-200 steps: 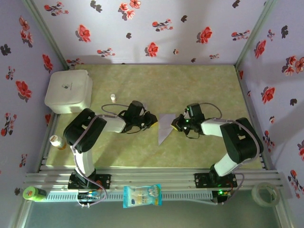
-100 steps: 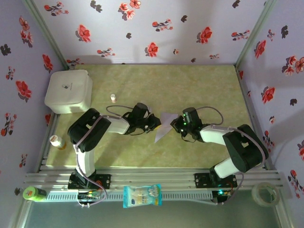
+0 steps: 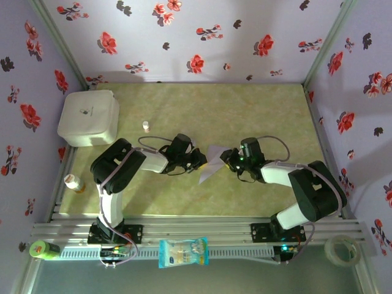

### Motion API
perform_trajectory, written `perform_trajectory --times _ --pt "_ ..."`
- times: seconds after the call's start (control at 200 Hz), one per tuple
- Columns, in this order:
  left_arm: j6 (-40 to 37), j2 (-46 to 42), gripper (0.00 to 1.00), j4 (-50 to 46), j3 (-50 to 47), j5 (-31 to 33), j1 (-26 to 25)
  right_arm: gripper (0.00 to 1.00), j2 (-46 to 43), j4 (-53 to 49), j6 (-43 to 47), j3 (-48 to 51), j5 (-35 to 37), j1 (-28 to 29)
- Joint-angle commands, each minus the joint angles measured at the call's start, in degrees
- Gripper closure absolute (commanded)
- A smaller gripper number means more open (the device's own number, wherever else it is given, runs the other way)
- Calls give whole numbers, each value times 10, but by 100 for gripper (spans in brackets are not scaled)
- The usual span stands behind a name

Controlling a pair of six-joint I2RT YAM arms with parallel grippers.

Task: Fold a paper plane with a square sheet of paper (pick it up from the middle)
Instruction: Fold the wing for the fifth time at the center of the table.

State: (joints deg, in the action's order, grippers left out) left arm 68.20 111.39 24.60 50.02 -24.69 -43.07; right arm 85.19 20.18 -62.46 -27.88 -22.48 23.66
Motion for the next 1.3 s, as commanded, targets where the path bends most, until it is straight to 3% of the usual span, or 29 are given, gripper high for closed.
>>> perform_trajectory --times 0.0,0.315,0.47,0.555,0.745,0.935,1.295 --pt "-23 41 94 -59 -1 12 -5 70 5 32 35 3 -58 -18" --pt "-28 38 94 -63 3 12 -5 71 44 32 49 -12 -89 -29" --pt "-35 21 92 -56 3 13 -5 82 49 49 39 -7 -90 -31" --pt "-57 -10 84 -44 -5 29 -6 90 46 47 33 -8 -90 -32" --pt "-155 -111 66 -97 -15 118 -20 95 36 58 -2 -4 -88 -31" --pt "-274 -145 65 -214 15 193 -76 96 33 32 -26 -17 -78 -21" --pt "-356 -97 61 -332 89 340 -174 94 31 31 -44 -30 -71 -6"
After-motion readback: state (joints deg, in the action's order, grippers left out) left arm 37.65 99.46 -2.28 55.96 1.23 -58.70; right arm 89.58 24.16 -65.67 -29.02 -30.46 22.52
